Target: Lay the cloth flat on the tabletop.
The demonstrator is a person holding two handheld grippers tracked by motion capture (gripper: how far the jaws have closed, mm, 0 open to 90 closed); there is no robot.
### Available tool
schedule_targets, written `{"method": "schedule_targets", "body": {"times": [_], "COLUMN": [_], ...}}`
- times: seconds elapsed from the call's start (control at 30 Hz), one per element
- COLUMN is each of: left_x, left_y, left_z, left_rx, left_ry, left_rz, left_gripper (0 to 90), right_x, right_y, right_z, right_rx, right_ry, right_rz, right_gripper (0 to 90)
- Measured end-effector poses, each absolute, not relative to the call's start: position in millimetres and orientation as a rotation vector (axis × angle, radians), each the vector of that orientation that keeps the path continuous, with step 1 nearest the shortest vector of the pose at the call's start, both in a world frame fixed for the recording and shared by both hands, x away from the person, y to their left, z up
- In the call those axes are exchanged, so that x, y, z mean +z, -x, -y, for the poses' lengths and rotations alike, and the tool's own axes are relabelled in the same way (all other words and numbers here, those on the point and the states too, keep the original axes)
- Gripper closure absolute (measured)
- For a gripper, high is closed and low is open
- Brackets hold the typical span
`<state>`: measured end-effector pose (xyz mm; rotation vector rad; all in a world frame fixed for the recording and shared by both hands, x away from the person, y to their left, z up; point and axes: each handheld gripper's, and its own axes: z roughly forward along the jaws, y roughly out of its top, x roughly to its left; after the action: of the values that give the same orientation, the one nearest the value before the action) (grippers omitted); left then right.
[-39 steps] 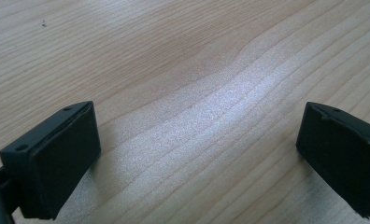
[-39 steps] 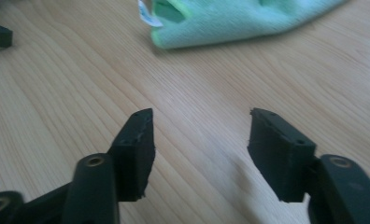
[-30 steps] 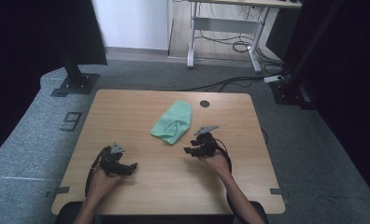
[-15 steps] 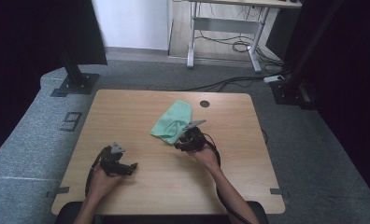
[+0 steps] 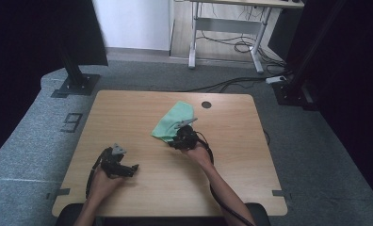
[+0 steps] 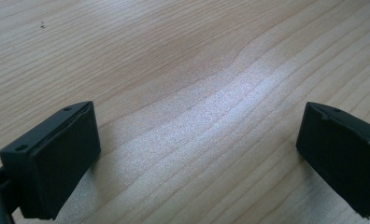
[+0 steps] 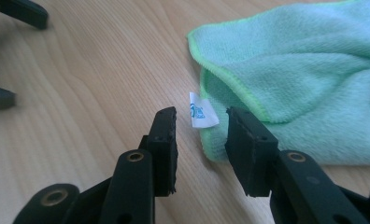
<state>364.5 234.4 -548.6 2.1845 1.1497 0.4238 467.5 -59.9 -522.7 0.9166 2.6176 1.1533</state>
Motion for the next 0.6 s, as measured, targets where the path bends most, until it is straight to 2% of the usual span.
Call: {"method": "schedule_targets", "body": {"times": [0.2, 0.27, 0.3, 0.37, 0.47, 0.6], "left_x": [-549, -549, -549, -549, -549, -549], "left_y": [-365, -365, -365, -365, -365, -365], "left_z": [-234, -234, -234, -234, -234, -234], "left_rx": [0.422, 0.422, 0.422, 0.422, 0.422, 0.422], "left_ry": [-2.183, -2.182, -2.185, -2.185, -2.186, -2.186], "left_rz": [-1.149, -1.149, -1.147, -1.147, -1.147, -1.147], "left_gripper": [0.0, 0.0, 0.0, 0.0, 0.0, 0.0], "right_x": [-536, -537, -537, -537, -537, -537], "right_y": [-473, -474, -476, -476, -477, -476], "right_z": [52, 51, 52, 53, 56, 59], "right_rx": [1.093, 1.077, 1.065, 1.064, 1.050, 1.054], "right_ry": [-0.933, -0.932, -0.946, -0.948, -0.951, -0.953], "right_rz": [-2.616, -2.609, -2.607, -2.607, -2.605, -2.619], "right_gripper": [62.4, 65.8, 71.9, 73.3, 82.9, 85.3]}}
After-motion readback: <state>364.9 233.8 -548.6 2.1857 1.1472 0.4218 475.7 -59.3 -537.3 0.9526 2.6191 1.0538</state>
